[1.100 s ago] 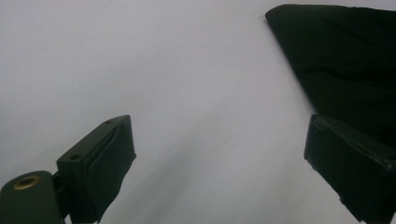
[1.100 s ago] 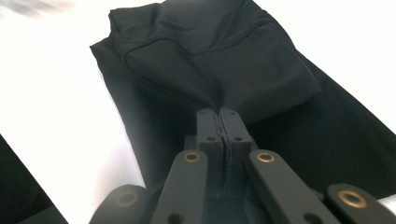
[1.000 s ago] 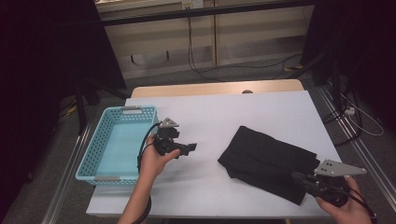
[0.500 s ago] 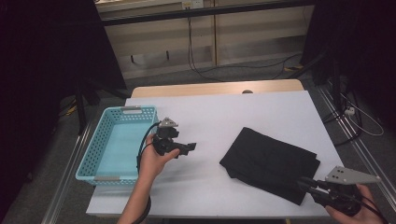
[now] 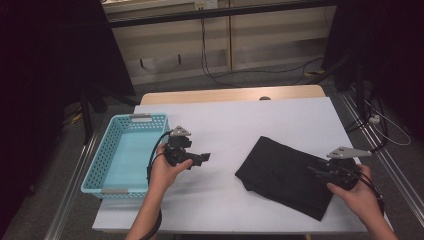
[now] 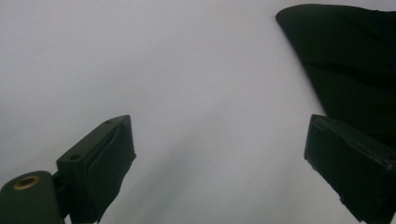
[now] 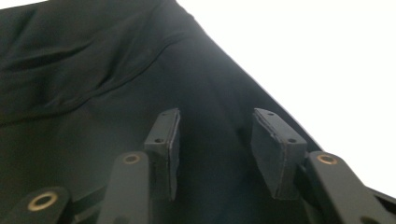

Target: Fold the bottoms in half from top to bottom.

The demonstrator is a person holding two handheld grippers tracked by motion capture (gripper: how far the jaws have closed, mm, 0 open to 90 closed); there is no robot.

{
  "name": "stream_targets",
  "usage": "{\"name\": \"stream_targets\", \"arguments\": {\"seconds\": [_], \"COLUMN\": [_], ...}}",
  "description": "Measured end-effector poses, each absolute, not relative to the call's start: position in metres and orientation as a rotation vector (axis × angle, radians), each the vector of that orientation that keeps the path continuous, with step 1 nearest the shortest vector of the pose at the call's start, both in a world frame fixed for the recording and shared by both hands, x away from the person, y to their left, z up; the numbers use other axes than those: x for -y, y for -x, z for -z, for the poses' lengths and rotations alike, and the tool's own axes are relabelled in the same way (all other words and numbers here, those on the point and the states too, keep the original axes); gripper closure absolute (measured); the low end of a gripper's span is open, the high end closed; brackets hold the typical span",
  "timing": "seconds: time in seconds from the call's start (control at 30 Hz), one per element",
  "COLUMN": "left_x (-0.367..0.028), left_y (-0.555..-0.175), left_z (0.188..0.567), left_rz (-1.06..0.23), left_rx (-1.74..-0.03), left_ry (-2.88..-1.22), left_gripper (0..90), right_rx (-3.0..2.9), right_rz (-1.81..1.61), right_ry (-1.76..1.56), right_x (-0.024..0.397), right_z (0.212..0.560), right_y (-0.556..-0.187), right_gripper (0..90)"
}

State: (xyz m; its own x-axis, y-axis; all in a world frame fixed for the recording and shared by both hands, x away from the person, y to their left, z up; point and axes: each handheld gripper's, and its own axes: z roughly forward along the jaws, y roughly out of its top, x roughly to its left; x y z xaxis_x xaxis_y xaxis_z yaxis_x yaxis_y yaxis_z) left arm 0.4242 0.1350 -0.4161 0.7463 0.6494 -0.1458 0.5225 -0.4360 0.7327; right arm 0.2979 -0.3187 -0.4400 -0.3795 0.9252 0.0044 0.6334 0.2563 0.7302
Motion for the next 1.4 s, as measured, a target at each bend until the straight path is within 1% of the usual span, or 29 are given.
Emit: {"name": "stream_targets", "arguments": {"seconds": [0.27,0.3,0.37,0.4,0.43,0.57,0.63,0.7,0.87,1.1,1.2,1.27,1.4], "left_x": [-0.135,-0.134,-0.133,-0.133,-0.133,-0.133,-0.133,-0.133,-0.132,-0.128,-0.127,-0.126,-0.126], "left_y": [-0.424,-0.424,-0.424,-0.424,-0.424,-0.423,-0.423,-0.424,-0.423,-0.422,-0.421,-0.421,-0.420], "left_z": [0.416,0.416,0.416,0.416,0.416,0.415,0.415,0.415,0.415,0.415,0.415,0.415,0.414], "left_rz": [-0.195,-0.196,-0.203,-0.204,-0.204,-0.200,-0.200,-0.202,-0.195,-0.192,-0.196,-0.192,-0.193], "left_rx": [-0.879,-0.880,-0.882,-0.881,-0.881,-0.879,-0.877,-0.876,-0.868,-0.867,-0.855,-0.858,-0.861], "left_ry": [-2.135,-2.131,-2.119,-2.120,-2.120,-2.126,-2.127,-2.124,-2.135,-2.124,-2.134,-2.133,-2.127], "left_gripper": [8.5,8.5,8.5,8.5,8.5,8.5,8.5,8.5,8.4,8.3,8.3,8.3,8.3], "right_rx": [-2.129,-2.154,-2.161,-2.161,-2.168,-2.173,-2.165,-2.141,-2.116,-2.114,-2.122,-2.103,-2.081], "right_rz": [-0.896,-0.884,-0.904,-0.890,-0.884,-0.901,-0.917,-0.950,-0.956,-0.907,-0.857,-0.813,-0.798], "right_ry": [-1.425,-1.451,-1.458,-1.450,-1.441,-1.441,-1.446,-1.443,-1.439,-1.449,-1.454,-1.474,-1.531], "right_x": [0.313,0.312,0.311,0.310,0.309,0.311,0.312,0.318,0.329,0.339,0.342,0.343,0.349], "right_z": [0.443,0.447,0.449,0.448,0.446,0.444,0.443,0.432,0.420,0.422,0.429,0.433,0.439], "right_y": [-0.321,-0.326,-0.327,-0.326,-0.326,-0.325,-0.325,-0.320,-0.311,-0.305,-0.304,-0.303,-0.303], "right_gripper": [55.6,60.8,78.6,81.7,83.0,84.2,84.2,84.2,84.2,83.9,78.5,67.7,56.2]}}
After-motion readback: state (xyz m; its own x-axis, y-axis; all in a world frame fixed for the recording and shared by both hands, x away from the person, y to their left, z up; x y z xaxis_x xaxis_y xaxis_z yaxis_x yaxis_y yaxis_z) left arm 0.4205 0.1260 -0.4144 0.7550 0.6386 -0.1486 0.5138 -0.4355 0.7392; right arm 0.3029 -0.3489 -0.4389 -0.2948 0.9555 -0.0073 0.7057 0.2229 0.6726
